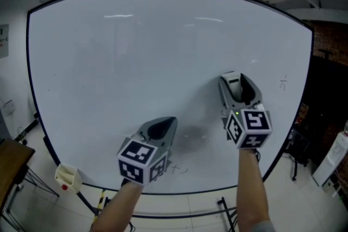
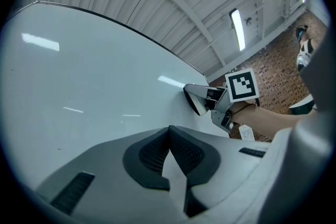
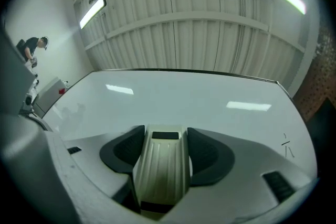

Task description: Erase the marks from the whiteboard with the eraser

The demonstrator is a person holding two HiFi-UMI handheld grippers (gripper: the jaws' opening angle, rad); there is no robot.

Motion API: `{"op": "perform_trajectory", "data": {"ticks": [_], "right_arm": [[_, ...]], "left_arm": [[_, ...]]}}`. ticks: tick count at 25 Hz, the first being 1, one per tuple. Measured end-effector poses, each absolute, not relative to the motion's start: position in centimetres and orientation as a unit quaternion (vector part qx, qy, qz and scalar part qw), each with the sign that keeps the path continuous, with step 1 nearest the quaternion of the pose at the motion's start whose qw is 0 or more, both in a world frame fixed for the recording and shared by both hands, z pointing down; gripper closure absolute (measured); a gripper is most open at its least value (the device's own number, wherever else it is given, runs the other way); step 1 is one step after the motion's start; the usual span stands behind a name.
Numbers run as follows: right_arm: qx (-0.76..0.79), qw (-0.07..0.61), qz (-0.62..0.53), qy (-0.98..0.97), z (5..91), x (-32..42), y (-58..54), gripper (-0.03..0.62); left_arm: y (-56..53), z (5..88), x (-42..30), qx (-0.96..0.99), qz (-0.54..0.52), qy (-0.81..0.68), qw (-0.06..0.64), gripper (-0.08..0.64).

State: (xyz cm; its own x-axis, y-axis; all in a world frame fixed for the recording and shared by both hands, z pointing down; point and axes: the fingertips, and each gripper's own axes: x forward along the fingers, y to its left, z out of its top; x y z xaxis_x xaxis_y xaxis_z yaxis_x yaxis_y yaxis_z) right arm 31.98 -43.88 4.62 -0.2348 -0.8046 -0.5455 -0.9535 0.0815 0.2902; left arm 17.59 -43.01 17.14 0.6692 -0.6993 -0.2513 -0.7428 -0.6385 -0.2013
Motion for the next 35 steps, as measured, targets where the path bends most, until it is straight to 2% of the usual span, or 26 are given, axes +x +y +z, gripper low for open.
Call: {"op": "perform_trajectory", "data": {"ticks": [11,25,35], "right_arm": [[-0.562,0.129,0.26,0.775,10.2,31.9,-39.7,0.33],[-0.594,0.083,0.164,0.784,21.4,32.3,-38.3,0.327],[-0.579,0.085,0.157,0.795,22.3,31.1,-38.7,0.328]], "left_arm": [[-42.7,18.6,21.3,-0.926,0.074,0.349,0.127,0.568],[-42.7,25.5,24.0,-0.953,0.055,0.291,0.067,0.568],[-42.8,25.7,23.7,-0.954,0.062,0.287,0.063,0.568]]}}
